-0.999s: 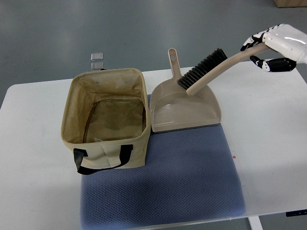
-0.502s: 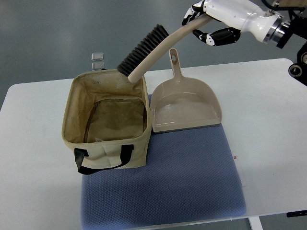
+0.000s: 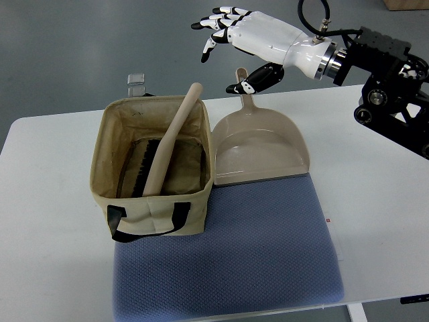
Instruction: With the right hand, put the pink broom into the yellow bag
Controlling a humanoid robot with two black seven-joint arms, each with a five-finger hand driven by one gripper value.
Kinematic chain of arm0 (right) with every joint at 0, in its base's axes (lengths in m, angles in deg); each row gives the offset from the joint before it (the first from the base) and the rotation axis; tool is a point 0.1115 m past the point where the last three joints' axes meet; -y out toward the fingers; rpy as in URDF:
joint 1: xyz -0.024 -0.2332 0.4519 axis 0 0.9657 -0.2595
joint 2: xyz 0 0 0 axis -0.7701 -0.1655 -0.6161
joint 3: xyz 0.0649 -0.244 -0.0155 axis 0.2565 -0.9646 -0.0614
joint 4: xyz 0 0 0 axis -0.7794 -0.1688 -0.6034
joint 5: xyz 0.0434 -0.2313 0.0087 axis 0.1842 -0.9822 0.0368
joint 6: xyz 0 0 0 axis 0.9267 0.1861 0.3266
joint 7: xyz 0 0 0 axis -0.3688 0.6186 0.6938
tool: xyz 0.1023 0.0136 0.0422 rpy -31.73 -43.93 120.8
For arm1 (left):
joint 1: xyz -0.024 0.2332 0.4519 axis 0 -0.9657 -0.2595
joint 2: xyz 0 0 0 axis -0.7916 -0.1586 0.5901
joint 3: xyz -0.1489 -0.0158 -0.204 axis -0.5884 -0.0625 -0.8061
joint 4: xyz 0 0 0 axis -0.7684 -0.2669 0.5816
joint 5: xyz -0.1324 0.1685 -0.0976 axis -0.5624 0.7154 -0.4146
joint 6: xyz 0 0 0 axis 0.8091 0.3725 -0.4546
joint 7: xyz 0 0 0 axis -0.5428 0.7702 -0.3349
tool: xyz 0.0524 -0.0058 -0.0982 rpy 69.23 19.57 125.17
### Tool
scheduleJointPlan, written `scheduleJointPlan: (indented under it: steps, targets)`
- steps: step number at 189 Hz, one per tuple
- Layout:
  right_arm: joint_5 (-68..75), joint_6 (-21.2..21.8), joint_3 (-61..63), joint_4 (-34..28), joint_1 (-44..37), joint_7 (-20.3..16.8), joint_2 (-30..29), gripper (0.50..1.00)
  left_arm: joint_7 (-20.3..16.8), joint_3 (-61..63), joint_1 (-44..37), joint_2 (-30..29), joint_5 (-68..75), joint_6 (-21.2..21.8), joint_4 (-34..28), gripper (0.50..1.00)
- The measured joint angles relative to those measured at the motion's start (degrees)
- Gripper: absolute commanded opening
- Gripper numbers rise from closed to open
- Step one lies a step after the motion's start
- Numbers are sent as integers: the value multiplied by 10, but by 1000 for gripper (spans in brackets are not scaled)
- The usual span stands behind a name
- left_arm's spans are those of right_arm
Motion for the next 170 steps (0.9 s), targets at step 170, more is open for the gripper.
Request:
scheduleJointPlan:
  steps: [170]
  targets:
    - [348, 175, 505, -14, 392, -126, -75, 921, 0, 0, 0, 0, 0, 0, 0, 1000]
